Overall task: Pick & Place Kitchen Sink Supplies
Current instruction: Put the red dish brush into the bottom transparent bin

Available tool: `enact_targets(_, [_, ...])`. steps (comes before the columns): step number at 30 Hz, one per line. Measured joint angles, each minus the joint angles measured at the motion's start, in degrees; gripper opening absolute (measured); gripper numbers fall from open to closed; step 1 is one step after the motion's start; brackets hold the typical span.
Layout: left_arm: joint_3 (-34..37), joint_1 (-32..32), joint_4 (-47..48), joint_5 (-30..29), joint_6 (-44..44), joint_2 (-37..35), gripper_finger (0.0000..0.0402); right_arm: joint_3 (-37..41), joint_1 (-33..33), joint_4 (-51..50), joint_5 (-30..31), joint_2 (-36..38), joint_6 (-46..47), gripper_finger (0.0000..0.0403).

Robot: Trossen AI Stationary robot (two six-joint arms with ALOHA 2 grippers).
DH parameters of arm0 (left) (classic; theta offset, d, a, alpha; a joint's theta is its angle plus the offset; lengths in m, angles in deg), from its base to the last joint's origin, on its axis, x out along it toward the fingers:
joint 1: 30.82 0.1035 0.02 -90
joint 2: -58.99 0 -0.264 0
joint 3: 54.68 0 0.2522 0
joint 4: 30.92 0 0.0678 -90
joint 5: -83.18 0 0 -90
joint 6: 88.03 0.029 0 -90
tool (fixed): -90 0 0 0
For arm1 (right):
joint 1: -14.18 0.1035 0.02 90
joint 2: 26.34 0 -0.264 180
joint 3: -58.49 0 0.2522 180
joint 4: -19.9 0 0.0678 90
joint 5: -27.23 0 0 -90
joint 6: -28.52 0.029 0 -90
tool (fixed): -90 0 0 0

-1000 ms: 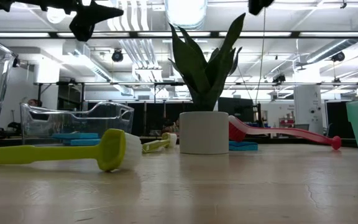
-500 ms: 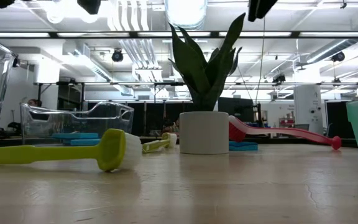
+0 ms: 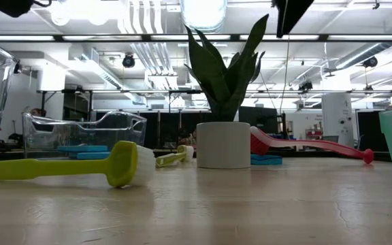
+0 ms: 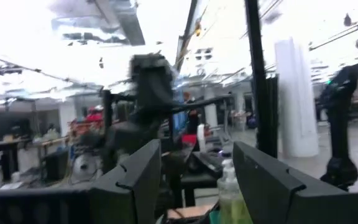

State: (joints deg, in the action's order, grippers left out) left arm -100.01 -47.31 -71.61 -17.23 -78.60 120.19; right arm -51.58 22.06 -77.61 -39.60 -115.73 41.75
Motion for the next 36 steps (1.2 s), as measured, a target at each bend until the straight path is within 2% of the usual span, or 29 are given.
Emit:
enact_targets(4, [0.0,-0.1,-5.1,1.7,0.2,1.4,0.0195,4.5,-5.4,4.6,-5.5,3.0,-4.4,0.0249])
enact_targets(12, [0.0,-0.2,-4.6,2.2,0.9,1.7,0.0195,13.7,-14.2,7.8,-11.3,5.3,-8.8,0.0249])
enact_targets(21, [0.0,-0.2,-4.5,2.2,1.4,1.9,0.0195,23.9,-18.5,16.8,-11.5,5.3,-13.5,0.0249])
enact_targets(36, [0.0,-0.2,-4.1,2.2,3.6,1.9,0.0195,38.0,-24.8,29.6,-13.2,5.3,-14.9,0.0249])
